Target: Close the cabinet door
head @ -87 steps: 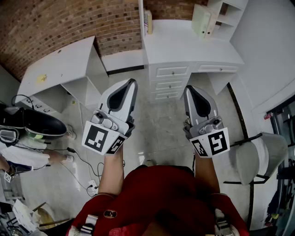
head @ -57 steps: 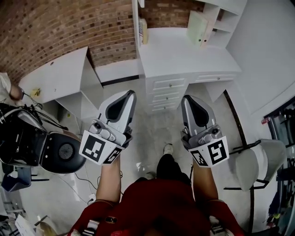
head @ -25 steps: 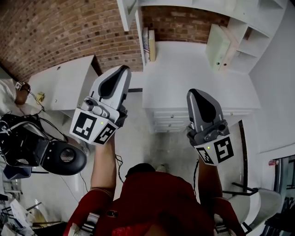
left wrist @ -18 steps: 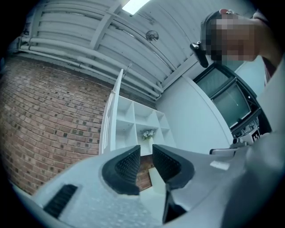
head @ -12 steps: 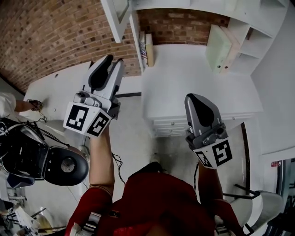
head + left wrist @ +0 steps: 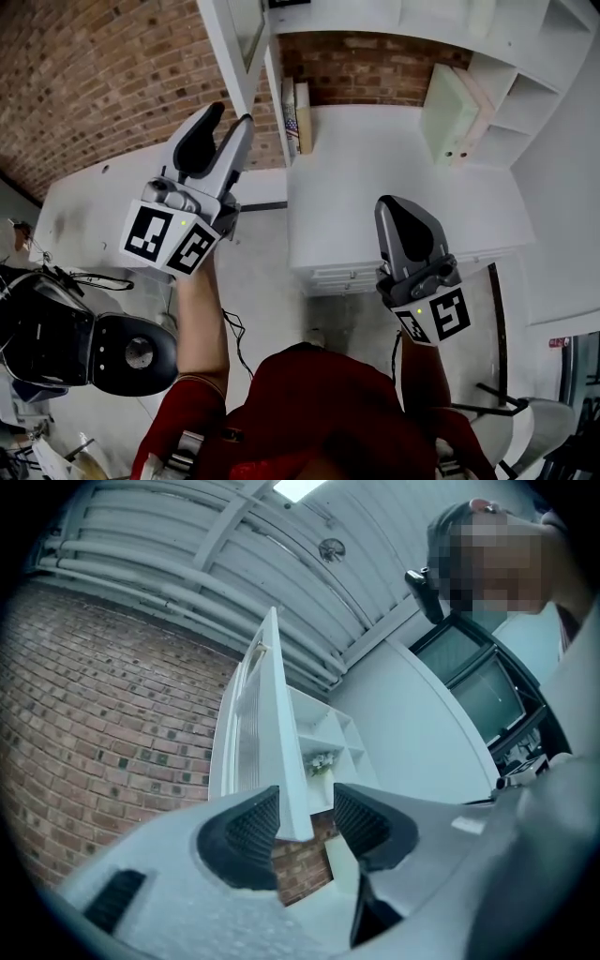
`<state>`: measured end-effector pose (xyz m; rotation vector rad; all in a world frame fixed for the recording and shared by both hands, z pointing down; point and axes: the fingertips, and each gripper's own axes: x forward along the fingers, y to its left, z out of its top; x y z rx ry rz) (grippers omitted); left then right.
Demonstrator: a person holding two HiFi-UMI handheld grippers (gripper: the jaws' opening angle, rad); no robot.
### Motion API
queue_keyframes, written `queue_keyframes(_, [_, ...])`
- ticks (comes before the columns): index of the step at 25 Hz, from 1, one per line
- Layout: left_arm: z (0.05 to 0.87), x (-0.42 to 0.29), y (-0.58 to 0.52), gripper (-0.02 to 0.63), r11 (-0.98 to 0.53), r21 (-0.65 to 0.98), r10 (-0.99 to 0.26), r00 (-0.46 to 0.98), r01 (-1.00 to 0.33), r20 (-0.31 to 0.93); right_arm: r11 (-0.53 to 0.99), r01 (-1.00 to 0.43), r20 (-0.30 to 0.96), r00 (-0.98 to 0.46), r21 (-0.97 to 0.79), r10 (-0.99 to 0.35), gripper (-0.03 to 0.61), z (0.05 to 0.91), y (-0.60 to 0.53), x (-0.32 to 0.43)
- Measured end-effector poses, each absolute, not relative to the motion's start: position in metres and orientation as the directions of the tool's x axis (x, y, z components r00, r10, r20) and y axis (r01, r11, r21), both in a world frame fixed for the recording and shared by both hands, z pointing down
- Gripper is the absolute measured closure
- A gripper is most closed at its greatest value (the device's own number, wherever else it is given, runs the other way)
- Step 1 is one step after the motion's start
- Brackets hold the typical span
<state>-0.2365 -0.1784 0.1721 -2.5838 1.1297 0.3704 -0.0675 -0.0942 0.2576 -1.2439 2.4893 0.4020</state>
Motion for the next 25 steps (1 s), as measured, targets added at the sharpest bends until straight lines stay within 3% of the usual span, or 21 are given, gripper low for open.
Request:
queue_keyframes(13, [0.168,-0.222,-0.212,0.445,-0.722,-0.188,-0.563,0.723,-0.666,-0.401,0.476,-0.872,-0.416,-0.476,0.111,-0.775,0.566,0.264,-0.143,-0.059])
queue_keyframes(25, [0.165,-0.191,-0.216,0.428,-0.704,-0.188,-0.571,0.703,-0.685,-0.425,0.464,-0.878,-0.410,-0.468,0.115,-0.783,0.566,0.260,-0.179,-0.026])
